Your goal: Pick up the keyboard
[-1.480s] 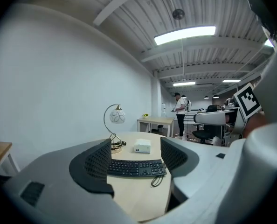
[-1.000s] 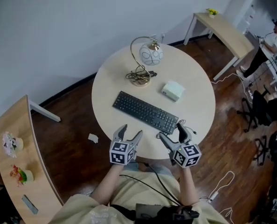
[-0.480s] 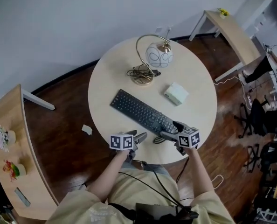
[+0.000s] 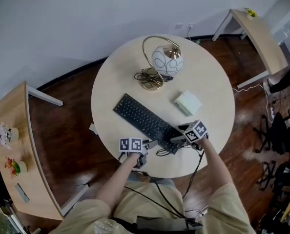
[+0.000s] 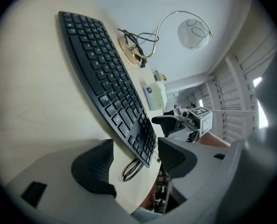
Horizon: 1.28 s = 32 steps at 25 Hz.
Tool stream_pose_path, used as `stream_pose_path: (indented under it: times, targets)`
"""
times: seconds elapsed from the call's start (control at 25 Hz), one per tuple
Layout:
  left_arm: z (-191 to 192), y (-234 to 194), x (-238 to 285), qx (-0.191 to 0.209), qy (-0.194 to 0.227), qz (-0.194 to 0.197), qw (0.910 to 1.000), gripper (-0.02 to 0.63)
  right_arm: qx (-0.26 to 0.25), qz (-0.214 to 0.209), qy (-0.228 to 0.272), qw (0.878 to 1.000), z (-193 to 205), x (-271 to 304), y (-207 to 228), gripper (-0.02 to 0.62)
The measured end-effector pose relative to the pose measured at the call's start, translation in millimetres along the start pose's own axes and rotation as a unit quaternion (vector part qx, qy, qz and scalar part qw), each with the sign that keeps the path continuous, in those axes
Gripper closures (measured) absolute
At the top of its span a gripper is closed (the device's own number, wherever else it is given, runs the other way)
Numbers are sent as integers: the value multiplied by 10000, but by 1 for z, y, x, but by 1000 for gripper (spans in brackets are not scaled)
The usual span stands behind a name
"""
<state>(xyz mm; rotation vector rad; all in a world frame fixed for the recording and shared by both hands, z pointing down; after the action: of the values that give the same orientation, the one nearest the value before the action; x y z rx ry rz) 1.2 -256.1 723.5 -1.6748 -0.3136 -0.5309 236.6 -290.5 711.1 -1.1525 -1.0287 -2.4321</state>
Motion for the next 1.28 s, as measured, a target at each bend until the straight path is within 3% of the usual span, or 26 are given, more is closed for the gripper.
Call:
stream_pose_path:
  times: [0.16, 0.4, 0.52, 0.72, 0.8, 0.84, 0.92, 1.0, 1.2, 1.28]
  targets:
    - [-4, -6, 12, -421, 19, 600, 9973, 330, -88, -1025, -407, 9939, 7, 14, 10, 144]
    - [-8, -15, 24, -559, -197, 992, 9933, 376, -112, -1872, -543, 9808, 4, 15, 19, 186]
    - [-7, -14, 23, -559, -239, 1093, 9921, 379, 30, -2188, -401, 9749, 4, 14, 22, 186]
    - [-9, -13, 24, -534, -230, 1187, 9912, 381, 707, -2743, 261, 9587, 14, 18, 26, 186]
    - [-6, -13, 27, -610, -221, 1179, 9909, 428, 664, -3154, 244, 9463, 13, 37, 4, 189]
    - [-5, -15, 28, -712, -138, 1159, 9906, 439, 553, -3237, 178, 9444, 10, 49, -10, 201]
    - [-7, -21, 26, -921, 156, 1188, 9885, 490, 306, -2964, 92, 9545, -3, 60, -27, 257]
    - [-9, -25, 19, -922, 245, 1314, 9867, 494, 391, -2773, 361, 9593, -6, 62, -32, 285]
    - [-15, -11, -1, -339, 327, 1623, 9856, 506, 962, -2887, 1431, 9417, -8, 55, -38, 307]
    - [-18, -5, -7, -204, 375, 1861, 9816, 511, 1116, -3129, 1702, 9277, -11, 54, -43, 316]
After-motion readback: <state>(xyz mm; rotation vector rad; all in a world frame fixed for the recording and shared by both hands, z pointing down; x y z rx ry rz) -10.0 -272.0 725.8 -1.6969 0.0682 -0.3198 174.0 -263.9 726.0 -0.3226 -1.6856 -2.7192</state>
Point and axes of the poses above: the fingertips, and each gripper's own axes: x forward along the fingers, y to its right, z out of its underside, the point moved 8 cm from there along -x, backward along the fingers, and after that the axes turned 12 degrees about -x, right-handed, at the moved point
